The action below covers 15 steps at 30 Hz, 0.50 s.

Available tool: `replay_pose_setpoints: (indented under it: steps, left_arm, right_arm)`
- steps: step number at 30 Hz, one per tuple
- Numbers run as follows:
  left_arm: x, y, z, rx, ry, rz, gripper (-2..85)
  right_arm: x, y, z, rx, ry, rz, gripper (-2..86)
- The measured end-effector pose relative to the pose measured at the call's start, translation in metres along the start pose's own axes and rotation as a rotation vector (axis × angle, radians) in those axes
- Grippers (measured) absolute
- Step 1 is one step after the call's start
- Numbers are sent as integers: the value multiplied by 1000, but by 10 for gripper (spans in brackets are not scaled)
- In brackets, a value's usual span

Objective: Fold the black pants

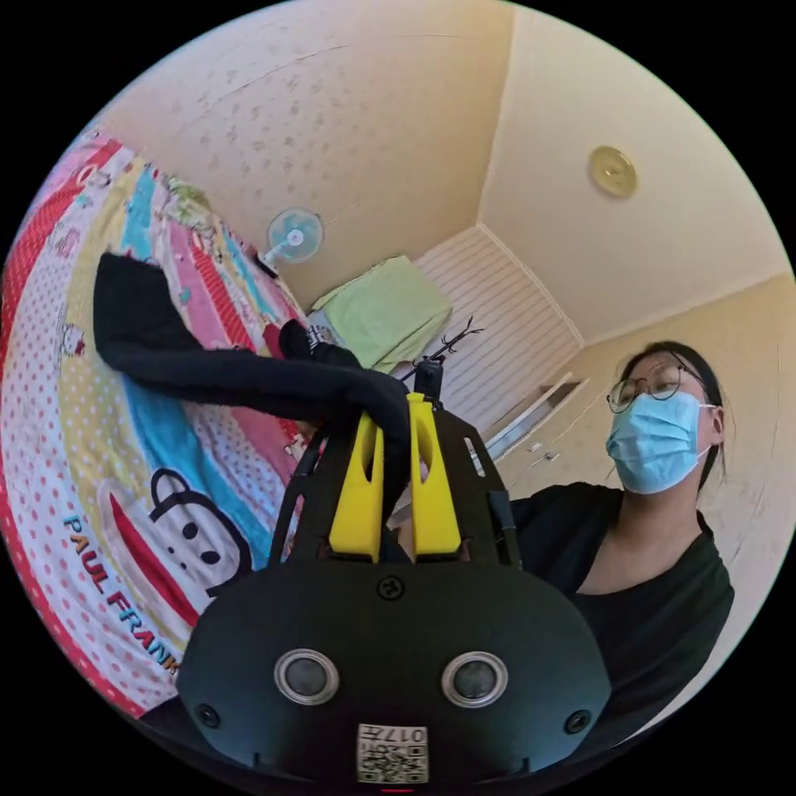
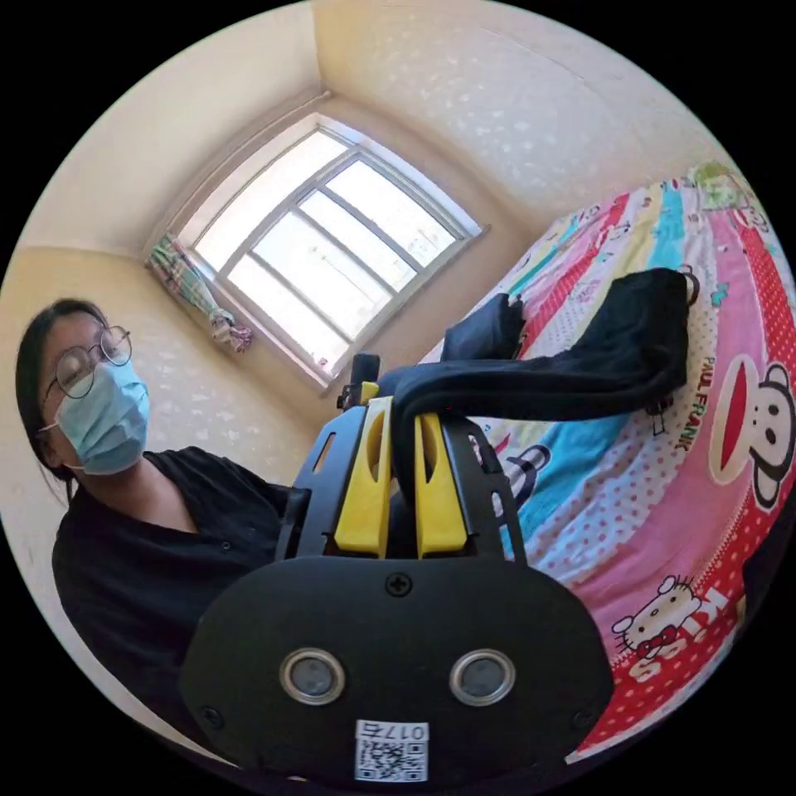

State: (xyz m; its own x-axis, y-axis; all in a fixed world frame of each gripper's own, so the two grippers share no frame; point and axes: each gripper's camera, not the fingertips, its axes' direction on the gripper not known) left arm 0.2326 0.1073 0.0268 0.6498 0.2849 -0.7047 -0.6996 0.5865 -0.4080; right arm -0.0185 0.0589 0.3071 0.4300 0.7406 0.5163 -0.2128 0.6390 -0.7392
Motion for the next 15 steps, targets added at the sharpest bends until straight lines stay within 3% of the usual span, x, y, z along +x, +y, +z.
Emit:
replay_pose_setpoints:
  steps: [9,15]
  left_arm:
    - [239,-74,-9,131,62,386,51]
    - [262,-131,-1,184,-13,356,52]
  right_arm:
    - [-234,-137,-100,115,2,-433,4]
    - [-243,-220,-135,177,2,-442,22]
